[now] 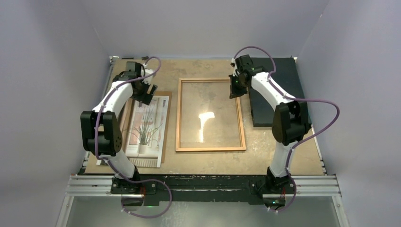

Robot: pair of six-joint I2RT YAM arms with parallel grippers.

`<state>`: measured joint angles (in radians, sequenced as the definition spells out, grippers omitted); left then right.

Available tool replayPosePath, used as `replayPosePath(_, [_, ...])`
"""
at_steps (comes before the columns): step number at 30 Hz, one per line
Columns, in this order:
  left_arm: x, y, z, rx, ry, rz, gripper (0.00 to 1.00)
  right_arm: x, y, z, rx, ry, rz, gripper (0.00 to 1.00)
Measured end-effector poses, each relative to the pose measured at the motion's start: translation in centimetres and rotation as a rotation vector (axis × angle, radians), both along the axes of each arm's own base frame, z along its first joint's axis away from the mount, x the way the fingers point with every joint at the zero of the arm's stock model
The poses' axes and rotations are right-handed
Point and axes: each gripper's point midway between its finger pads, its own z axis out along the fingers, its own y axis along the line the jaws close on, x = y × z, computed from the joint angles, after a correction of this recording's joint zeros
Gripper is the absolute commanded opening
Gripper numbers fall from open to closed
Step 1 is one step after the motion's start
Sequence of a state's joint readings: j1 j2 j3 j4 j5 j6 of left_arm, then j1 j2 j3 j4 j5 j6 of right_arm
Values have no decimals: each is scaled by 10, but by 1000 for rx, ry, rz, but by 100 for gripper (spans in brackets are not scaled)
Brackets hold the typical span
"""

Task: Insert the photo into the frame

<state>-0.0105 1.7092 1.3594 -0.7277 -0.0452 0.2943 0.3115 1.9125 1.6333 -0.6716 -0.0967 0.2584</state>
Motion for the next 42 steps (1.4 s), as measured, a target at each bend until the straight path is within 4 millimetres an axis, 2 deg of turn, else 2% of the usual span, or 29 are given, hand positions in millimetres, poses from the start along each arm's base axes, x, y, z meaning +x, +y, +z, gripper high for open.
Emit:
replayPosePath(4, [9, -42, -6, -35, -16, -87, 79, -2, 2, -2, 17, 16, 7, 0])
replayPosePath(8, [14, -80, -21, -69, -10, -169, 77, -4, 5, -2, 33, 24, 15, 0])
replayPosePath(13, [9, -106, -48, -98, 32, -216, 69, -10, 11, -6, 71, 48, 33, 0])
replayPosePath(19, [0, -116, -70, -137, 69, -225, 54, -20, 21, -15, 136, 82, 51, 0])
replayPosePath(22, [-7, -116, -82, -146, 93, -222, 46, -26, 27, -11, 194, 92, 58, 0])
replayPosePath(24, [-10, -118, -87, -157, 107, -224, 42, -29, 31, -1, 245, 83, 65, 0])
replayPosePath(33, [-8, -125, -87, -195, 80, -233, 32, -52, 62, 65, 534, -11, 105, 0])
replayPosePath(42, [-12, -130, -86, -230, 70, -234, 18, -60, 73, 82, 649, 1, 88, 0])
